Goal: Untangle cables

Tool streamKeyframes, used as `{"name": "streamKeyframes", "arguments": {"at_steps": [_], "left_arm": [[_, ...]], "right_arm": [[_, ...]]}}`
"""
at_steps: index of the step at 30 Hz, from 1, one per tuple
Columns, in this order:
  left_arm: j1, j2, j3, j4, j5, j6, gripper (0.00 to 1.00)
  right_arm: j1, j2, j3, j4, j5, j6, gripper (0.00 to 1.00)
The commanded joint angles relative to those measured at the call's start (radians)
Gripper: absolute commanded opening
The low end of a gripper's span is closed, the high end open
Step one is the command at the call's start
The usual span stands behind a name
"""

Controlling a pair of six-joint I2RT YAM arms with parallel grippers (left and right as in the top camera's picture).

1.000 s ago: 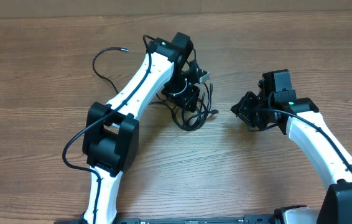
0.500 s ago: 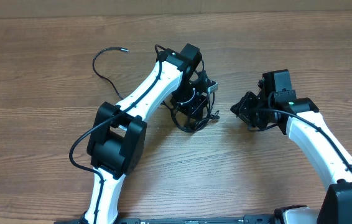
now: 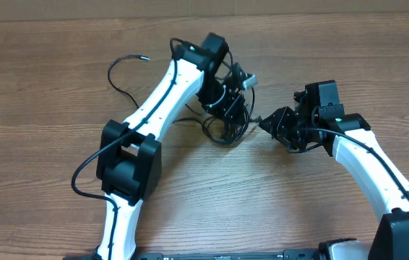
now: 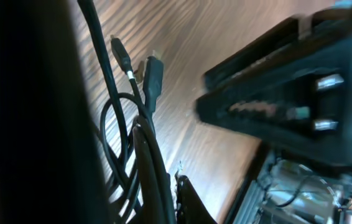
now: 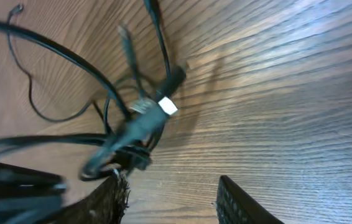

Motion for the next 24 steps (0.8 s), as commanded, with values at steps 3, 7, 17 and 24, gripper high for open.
{"name": "streamKeyframes", "arguments": {"at_steps": [3, 7, 17, 24], "left_arm": [[0.021, -0.008, 0.048, -0.017, 0.229, 0.098, 0.04], [0.033, -0.008, 0.048, -0.016, 0.301, 0.116, 0.04], [0.057, -0.008, 0.048, -0.016, 0.523, 0.168, 0.06], [0.061, -0.008, 0.048, -0.016, 0.607, 0.168, 0.06]], "right_arm": [[0.006, 0.005, 0.015, 0.044, -0.129, -0.034, 0.49], [0.006, 0.005, 0.015, 0.113, -0.231, 0.008, 0.5], [0.006, 0.005, 0.015, 0.183, -0.151, 0.314, 0.48], [0.006, 0.005, 0.015, 0.172, 0.034, 0.364, 0.2]]}}
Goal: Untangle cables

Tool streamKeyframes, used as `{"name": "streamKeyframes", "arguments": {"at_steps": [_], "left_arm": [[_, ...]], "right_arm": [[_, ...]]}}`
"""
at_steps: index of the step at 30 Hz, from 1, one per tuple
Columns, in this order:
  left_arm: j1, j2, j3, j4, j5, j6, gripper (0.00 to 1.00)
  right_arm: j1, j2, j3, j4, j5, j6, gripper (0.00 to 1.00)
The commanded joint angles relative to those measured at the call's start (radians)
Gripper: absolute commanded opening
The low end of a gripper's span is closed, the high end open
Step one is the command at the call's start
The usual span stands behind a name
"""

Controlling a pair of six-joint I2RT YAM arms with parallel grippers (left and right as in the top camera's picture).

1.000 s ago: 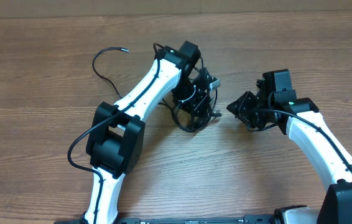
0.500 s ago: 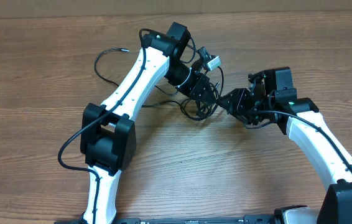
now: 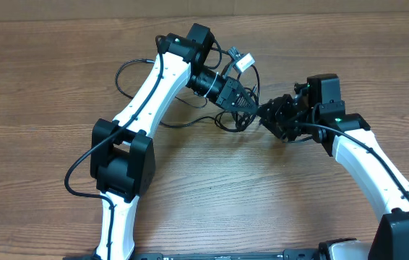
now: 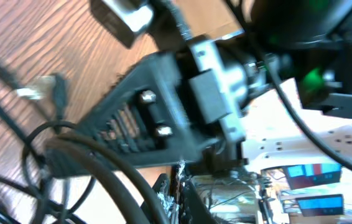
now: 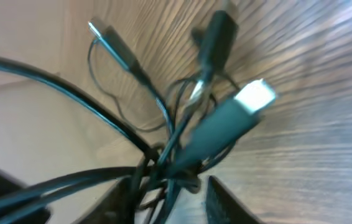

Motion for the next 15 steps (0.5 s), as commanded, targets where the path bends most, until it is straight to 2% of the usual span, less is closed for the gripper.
{"name": "streamKeyframes", "arguments": {"at_steps": [1, 3, 8, 15], "left_arm": [[0.007, -0.008, 0.027, -0.003, 0.12, 0.039, 0.06], [0.017, -0.008, 0.027, -0.003, 0.131, 0.039, 0.06], [0.058, -0.008, 0.028, -0.011, 0.124, 0.039, 0.06], [0.14, -0.008, 0.027, -0.05, 0.023, 0.039, 0.06]], "right_arm": [[0.002, 0.005, 0.015, -0.016, 0.172, 0.045, 0.16], [0.002, 0.005, 0.015, -0.044, 0.229, 0.045, 0.04], [0.002, 0.005, 0.014, -0.121, 0.31, 0.044, 0.04], [0.001, 0.005, 0.014, -0.207, 0.419, 0.04, 0.04]]}}
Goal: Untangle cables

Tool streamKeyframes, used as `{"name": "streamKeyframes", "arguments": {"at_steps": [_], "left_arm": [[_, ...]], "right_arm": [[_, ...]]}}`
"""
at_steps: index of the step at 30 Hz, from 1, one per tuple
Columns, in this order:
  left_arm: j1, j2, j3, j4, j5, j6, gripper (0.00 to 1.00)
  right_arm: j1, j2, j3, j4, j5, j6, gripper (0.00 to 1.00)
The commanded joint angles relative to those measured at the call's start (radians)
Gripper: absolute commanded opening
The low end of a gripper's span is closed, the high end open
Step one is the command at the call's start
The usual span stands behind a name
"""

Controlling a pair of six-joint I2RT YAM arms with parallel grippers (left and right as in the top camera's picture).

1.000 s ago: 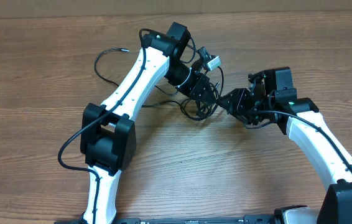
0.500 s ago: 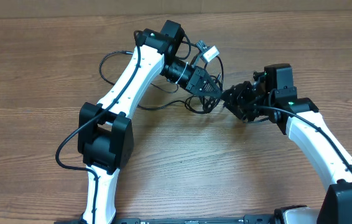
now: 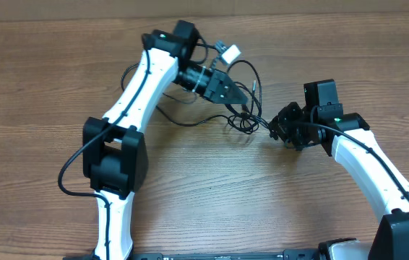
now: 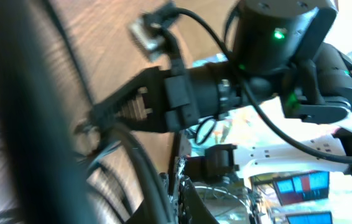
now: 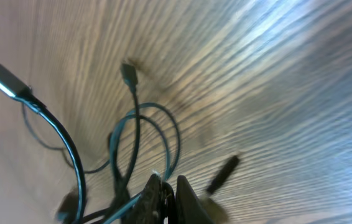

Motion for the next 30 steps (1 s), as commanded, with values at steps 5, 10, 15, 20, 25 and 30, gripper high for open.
{"name": "streamKeyframes", "arguments": {"at_steps": [5, 10, 15, 20, 25, 30], "left_arm": [[0.095, -0.008, 0.027, -0.046, -0.074, 0.027, 0.05], [0.122, -0.008, 0.027, -0.069, -0.102, 0.043, 0.05], [0.112, -0.008, 0.027, -0.072, -0.102, 0.051, 0.05], [0.08, -0.008, 0.027, -0.071, -0.082, 0.066, 0.05], [0.06, -0.008, 0.027, -0.069, 0.07, 0.145, 0.06], [0.038, -0.008, 0.027, -0.06, 0.073, 0.151, 0.06]], "right_arm": [[-0.006, 0.005, 0.009, -0.08, 0.247, 0.0, 0.04], [-0.006, 0.005, 0.009, -0.103, 0.313, 0.001, 0.04], [-0.006, 0.005, 0.009, 0.033, 0.112, -0.129, 0.2], [-0.005, 0.005, 0.009, 0.185, -0.224, -0.299, 0.58], [-0.005, 0.005, 0.009, 0.131, -0.255, -0.181, 0.53], [-0.003, 0.005, 0.009, 0.126, -0.322, -0.05, 0.49]]}}
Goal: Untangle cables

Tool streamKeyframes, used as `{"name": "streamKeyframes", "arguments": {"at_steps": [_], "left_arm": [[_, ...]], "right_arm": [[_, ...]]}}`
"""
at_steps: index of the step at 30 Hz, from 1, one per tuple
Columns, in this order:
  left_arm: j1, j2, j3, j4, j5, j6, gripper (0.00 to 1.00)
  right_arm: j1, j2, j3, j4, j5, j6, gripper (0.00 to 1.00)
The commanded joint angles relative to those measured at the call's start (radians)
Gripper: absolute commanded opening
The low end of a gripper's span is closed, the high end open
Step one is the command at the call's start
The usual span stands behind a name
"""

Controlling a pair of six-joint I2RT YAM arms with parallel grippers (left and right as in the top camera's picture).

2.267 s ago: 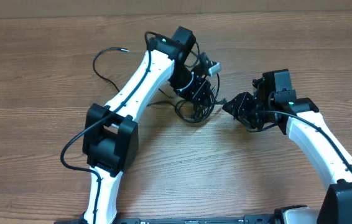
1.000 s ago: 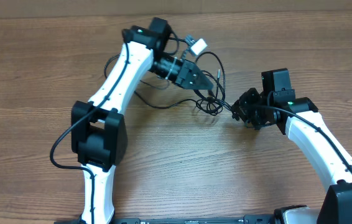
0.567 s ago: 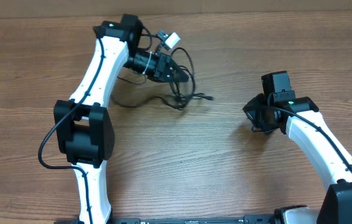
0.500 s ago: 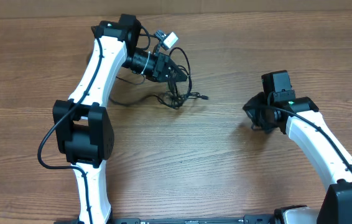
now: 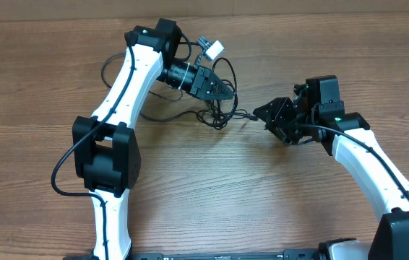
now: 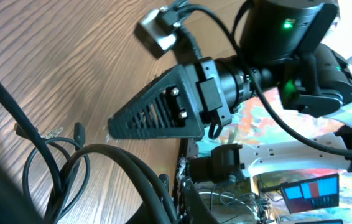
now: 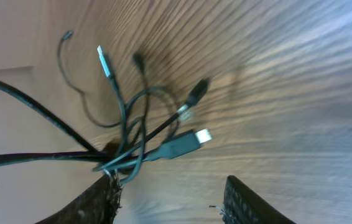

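Observation:
My left gripper [image 5: 217,89] is shut on a bundle of thick black cables [image 6: 142,180] and holds it above the table; the pinch shows at my left gripper [image 6: 177,188]. A white-tipped connector [image 5: 214,49] sticks up from the bundle, and thin loops with plugs [image 5: 219,117] hang down to the wood. Just right of those loops, my right gripper [image 5: 268,115] stands open with nothing between its fingers. Seen from the right wrist, the tangle [image 7: 135,140] with a white-tipped USB plug [image 7: 185,142] lies beside the left finger [image 7: 98,202].
The wooden table [image 5: 45,144] carries a black cable loop [image 5: 110,71] behind my left arm. My right arm's own black cable runs along its white link [image 5: 367,155].
My right gripper, then shut at the tangle's right edge, is now open and slightly further left. My left gripper has moved left, still holding the bundle.
First my left gripper held the bundle low on the table, with my right gripper open beside it. Then the bundle was lifted and my right fingers were narrower at the tangle. Then the right was shut while the left sat further up-left. Now the right is open.

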Motion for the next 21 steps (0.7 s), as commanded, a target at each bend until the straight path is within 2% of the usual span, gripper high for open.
{"name": "streamKeyframes", "arguments": {"at_steps": [1, 10, 12, 15, 18, 21], "left_arm": [[-0.023, -0.008, 0.023, 0.003, 0.072, 0.063, 0.07], [-0.109, -0.008, 0.027, 0.058, 0.039, 0.047, 0.04], [-0.129, -0.008, 0.044, 0.061, -0.069, -0.018, 0.04], [-0.164, -0.008, 0.112, 0.058, -0.31, -0.143, 0.04], [-0.182, -0.013, 0.217, 0.033, -0.428, -0.171, 0.04], [-0.185, -0.015, 0.328, -0.008, -0.496, -0.177, 0.04]], "right_arm": [[0.006, 0.002, 0.006, 0.005, -0.075, 0.124, 0.47], [0.07, 0.002, 0.006, 0.009, -0.013, 0.174, 0.43], [0.085, 0.002, 0.006, 0.01, 0.014, 0.189, 0.42], [0.095, 0.002, 0.006, 0.01, 0.069, 0.207, 0.41], [0.094, 0.002, 0.006, 0.008, 0.108, 0.206, 0.4], [0.095, 0.002, 0.006, 0.009, 0.163, 0.212, 0.22]]}}
